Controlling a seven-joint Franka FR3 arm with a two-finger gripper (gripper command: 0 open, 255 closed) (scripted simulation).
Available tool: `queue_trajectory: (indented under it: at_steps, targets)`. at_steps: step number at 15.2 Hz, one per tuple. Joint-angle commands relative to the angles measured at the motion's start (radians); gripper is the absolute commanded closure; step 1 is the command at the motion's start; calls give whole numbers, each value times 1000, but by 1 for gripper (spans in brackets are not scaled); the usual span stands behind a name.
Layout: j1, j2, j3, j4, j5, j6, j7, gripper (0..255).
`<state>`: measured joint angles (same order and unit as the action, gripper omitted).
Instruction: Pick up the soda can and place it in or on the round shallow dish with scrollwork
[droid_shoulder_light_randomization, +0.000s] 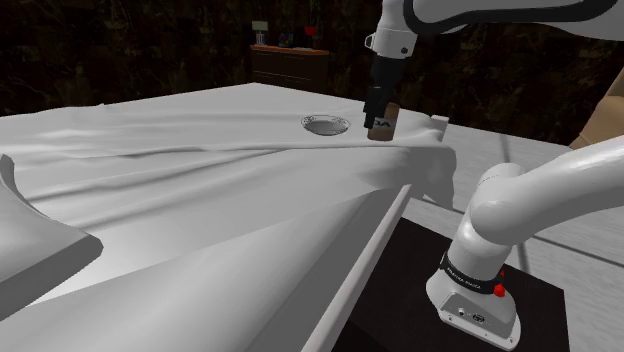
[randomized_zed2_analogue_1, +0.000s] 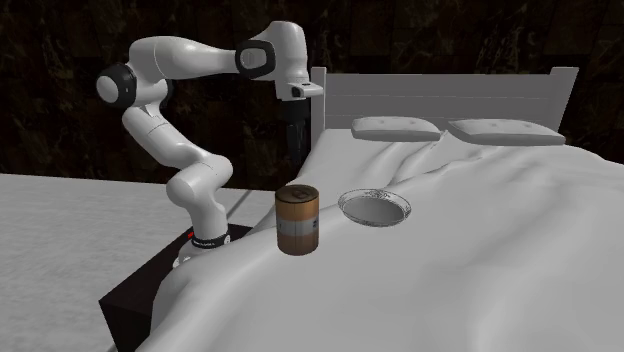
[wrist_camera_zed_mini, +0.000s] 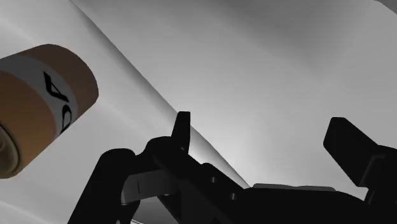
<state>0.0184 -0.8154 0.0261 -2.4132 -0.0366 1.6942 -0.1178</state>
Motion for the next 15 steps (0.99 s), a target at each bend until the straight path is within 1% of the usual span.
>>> queue_trajectory:
  at_steps: [1,7,15]
  targets:
    - [0,0,0,0,0,0,0,0]
    - [-92,130,-97,121,-42,-23,9,0]
    - [-193,303,-225,301,-73,-71,19,0]
